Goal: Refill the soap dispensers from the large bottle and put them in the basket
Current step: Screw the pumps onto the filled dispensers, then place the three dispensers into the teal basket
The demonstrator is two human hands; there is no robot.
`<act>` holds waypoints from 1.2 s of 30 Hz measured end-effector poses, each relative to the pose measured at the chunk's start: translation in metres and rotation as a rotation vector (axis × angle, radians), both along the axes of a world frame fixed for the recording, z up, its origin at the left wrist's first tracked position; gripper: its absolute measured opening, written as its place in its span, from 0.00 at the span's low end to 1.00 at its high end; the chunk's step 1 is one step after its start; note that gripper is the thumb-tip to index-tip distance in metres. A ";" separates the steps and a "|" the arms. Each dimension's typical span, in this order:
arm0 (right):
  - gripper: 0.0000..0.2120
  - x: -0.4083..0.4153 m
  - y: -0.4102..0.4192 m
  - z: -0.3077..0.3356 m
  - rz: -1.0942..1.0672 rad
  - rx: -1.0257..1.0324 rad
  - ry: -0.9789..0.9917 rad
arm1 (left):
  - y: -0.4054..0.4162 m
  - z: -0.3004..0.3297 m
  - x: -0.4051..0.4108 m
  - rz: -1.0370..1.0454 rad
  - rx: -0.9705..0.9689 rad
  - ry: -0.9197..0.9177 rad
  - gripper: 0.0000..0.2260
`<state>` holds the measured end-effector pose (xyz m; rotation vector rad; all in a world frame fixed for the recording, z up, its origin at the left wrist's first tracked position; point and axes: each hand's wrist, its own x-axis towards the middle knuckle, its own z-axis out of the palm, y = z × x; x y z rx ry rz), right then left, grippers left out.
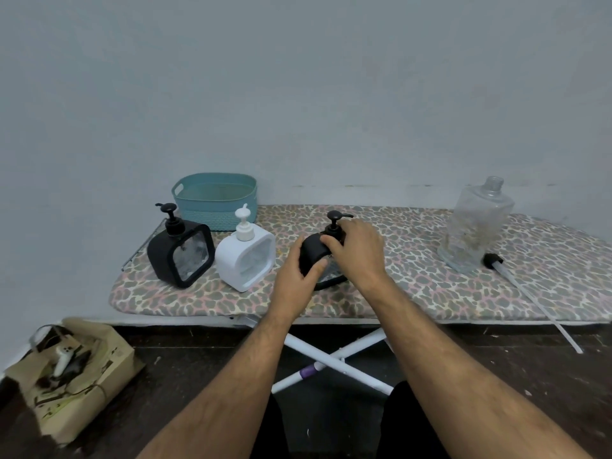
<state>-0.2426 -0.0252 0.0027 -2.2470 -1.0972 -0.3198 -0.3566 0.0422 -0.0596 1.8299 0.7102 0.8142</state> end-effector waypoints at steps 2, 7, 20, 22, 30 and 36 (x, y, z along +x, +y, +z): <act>0.17 -0.001 -0.007 -0.001 -0.005 0.068 0.013 | -0.004 0.002 -0.004 0.044 0.001 0.018 0.32; 0.13 -0.027 -0.024 -0.001 -0.007 0.321 0.061 | -0.012 0.009 -0.032 0.260 0.247 -0.064 0.17; 0.09 -0.118 0.060 0.079 0.556 0.122 0.121 | 0.050 0.054 -0.155 0.754 0.368 -0.154 0.09; 0.06 -0.120 0.081 0.095 0.578 0.054 0.053 | 0.065 0.054 -0.170 0.799 0.342 -0.081 0.13; 0.16 -0.134 0.173 0.117 0.515 -0.464 -0.145 | 0.108 0.043 -0.188 0.651 0.164 0.229 0.37; 0.09 -0.142 0.208 0.092 0.528 -0.696 -0.067 | 0.121 0.035 -0.184 0.600 0.094 0.249 0.39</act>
